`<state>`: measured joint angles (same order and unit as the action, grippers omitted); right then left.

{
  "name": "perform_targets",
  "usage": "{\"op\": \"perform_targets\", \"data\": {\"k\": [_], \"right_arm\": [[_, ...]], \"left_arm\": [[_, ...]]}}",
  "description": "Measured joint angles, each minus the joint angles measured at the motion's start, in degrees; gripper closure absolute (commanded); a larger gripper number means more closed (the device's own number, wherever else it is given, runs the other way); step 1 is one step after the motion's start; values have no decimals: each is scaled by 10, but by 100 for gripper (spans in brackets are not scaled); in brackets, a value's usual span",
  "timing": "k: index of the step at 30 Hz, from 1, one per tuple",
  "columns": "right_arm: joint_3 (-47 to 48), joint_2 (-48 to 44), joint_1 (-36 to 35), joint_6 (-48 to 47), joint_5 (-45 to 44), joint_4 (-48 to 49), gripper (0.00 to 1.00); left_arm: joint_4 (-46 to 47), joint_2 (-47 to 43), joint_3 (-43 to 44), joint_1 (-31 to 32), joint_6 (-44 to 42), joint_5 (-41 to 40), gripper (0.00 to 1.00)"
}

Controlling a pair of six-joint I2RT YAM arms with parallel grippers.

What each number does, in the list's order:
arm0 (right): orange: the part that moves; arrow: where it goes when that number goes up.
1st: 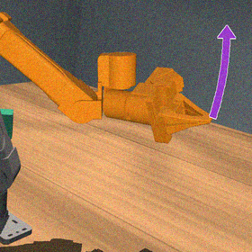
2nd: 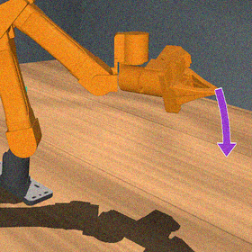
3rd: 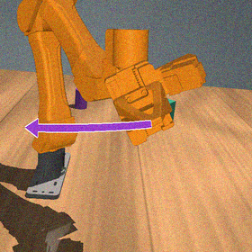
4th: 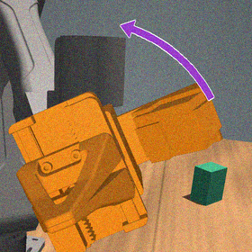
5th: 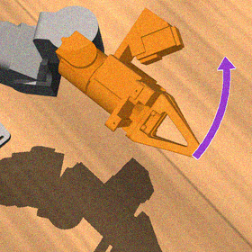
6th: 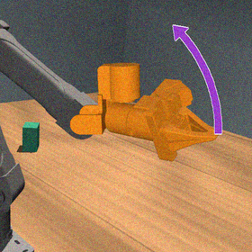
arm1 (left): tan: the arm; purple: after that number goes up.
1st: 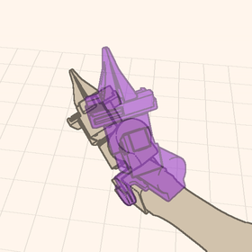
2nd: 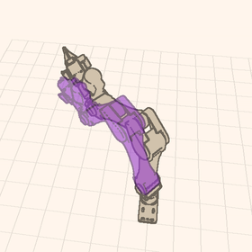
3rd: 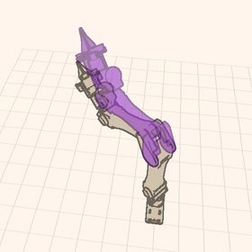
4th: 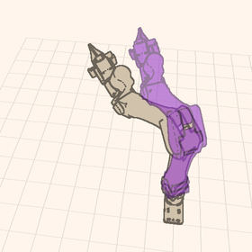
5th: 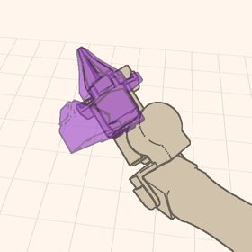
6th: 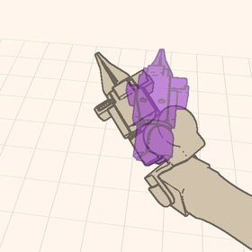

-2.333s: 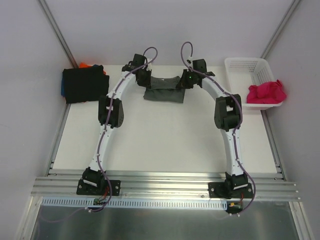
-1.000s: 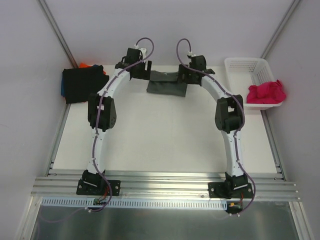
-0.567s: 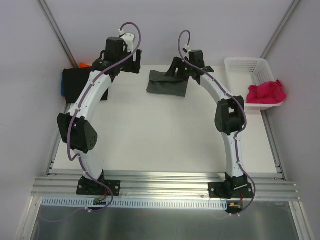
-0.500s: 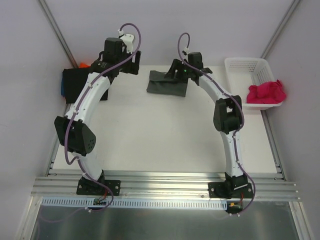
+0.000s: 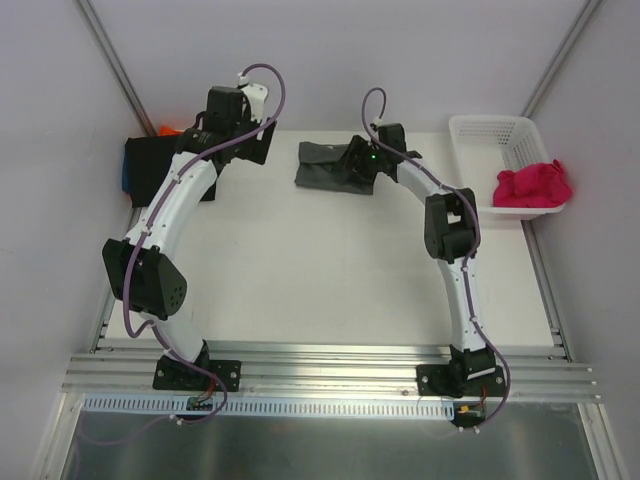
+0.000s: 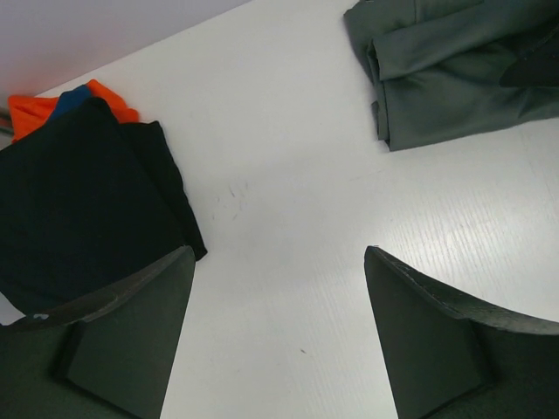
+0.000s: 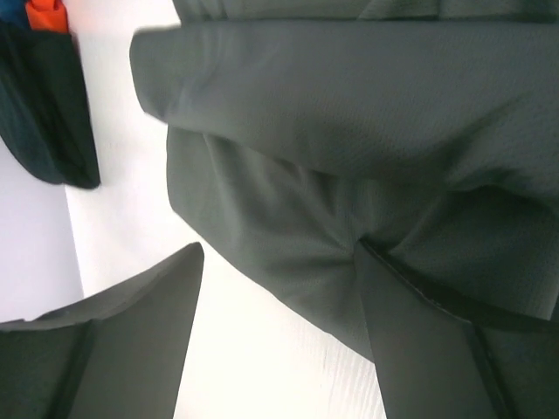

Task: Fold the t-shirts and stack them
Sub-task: Fold the tshirt

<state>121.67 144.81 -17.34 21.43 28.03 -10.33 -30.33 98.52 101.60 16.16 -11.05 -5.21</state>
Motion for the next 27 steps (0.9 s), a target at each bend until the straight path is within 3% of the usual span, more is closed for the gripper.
{"op": "perform_targets", "data": {"k": [5, 13, 19, 23, 27], "right_arm": [[-127, -82, -1, 5, 16, -7, 25], [-234, -167, -2, -12, 19, -66, 25], [-358, -276, -2, -31, 18, -106, 25], [-424, -354, -2, -43, 15, -125, 24], [-442, -400, -2, -57, 9, -126, 24]], "left_arm": [[-3, 0, 8, 0, 13, 2, 20], [-8, -9, 14, 0, 48, 21, 20], [-17, -87, -53, 0, 77, 38, 21], [-31, -137, -108, 0, 106, 109, 34], [-39, -118, -126, 6, 148, 218, 35]]}}
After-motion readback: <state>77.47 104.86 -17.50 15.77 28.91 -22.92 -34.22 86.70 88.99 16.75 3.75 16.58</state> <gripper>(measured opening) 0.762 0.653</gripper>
